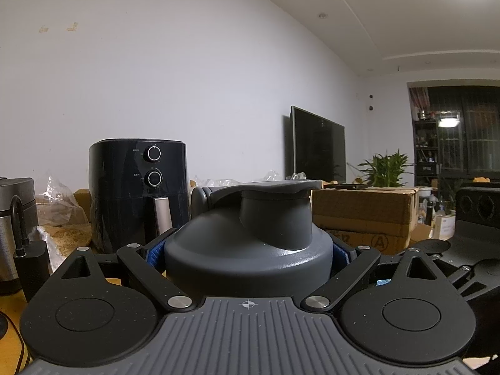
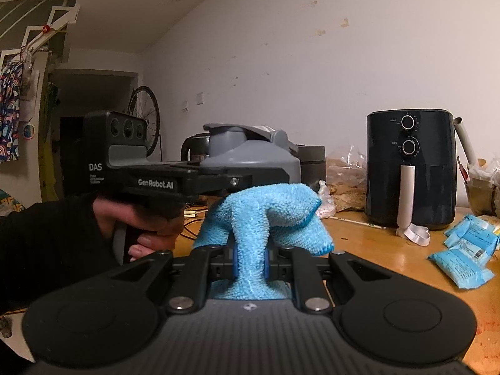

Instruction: Clean container

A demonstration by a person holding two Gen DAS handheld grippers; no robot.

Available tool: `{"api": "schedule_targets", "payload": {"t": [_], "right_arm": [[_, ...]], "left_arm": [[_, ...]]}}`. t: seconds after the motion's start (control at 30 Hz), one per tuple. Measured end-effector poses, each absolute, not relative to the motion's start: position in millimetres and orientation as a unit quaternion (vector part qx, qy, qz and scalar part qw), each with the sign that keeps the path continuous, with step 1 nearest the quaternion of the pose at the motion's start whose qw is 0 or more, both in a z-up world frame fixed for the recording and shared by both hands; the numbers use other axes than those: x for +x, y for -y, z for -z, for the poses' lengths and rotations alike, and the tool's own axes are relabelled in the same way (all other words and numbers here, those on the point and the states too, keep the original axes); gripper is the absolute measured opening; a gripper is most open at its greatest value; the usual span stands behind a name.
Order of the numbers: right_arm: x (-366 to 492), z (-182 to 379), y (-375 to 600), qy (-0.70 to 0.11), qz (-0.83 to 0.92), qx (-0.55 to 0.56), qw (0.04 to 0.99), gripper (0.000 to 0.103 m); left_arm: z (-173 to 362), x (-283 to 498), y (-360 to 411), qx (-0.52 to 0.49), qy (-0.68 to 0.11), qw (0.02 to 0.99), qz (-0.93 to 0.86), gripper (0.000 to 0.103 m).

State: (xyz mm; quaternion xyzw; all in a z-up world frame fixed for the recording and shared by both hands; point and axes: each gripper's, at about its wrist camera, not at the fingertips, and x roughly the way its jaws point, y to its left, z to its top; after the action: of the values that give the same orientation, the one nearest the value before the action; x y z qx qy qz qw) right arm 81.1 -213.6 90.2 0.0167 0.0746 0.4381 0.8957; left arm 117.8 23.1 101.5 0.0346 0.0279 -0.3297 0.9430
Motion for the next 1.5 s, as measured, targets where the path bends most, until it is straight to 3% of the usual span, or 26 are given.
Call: {"api": "schedule_targets", "payload": {"t": [0.8,1.5], "right_arm": [[89,-94,202,-0.101,-0.434,-0.014,0.895,0.012],[114,-55,183,-0.218,-0.433,-0.053,0.873,0.010]], "left_arm": [[-104,117,-24,0.033,-0.031,0.944,0.328,0.095],[-105,117,-23,0.033,-0.034,0.944,0.327,0.095]]}}
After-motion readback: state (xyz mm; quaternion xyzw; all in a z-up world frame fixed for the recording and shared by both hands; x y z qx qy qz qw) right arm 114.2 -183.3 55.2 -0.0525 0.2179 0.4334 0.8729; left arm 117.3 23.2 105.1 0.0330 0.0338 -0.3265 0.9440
